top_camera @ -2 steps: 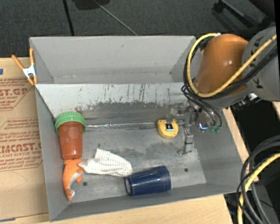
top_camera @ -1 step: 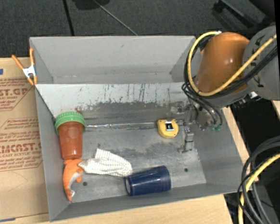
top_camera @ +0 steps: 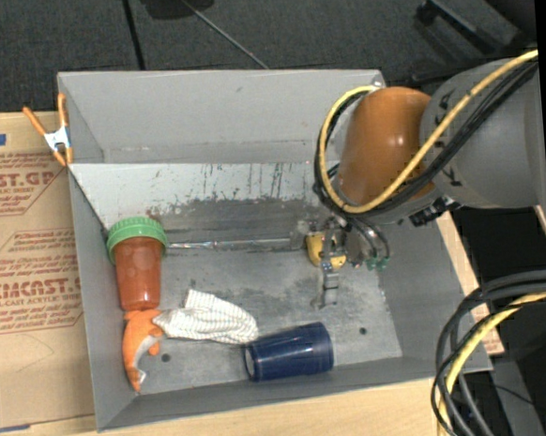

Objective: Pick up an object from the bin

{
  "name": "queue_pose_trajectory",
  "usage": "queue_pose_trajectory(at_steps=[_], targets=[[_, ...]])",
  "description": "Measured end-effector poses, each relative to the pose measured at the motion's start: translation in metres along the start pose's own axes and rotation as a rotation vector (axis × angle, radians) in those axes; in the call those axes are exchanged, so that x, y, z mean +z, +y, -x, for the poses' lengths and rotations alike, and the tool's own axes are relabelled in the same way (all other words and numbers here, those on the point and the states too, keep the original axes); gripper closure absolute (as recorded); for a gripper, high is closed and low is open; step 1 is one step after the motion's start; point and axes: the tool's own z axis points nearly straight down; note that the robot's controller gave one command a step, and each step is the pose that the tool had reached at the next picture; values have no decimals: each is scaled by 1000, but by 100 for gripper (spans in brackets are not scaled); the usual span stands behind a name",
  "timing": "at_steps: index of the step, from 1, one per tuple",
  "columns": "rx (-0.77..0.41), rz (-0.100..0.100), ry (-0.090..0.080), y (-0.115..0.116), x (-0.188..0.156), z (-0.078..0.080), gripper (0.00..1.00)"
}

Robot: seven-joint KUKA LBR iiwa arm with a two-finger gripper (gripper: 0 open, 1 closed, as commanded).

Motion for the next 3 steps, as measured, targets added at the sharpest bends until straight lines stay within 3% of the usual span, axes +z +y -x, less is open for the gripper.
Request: queue_pose_trajectory(at_steps=[1, 2, 3], targets=[[-170, 9, -1, 22, 45, -37, 0], [-240, 4, -20, 17, 51, -45, 100], [-240, 4, -23, 18, 50, -44, 0]])
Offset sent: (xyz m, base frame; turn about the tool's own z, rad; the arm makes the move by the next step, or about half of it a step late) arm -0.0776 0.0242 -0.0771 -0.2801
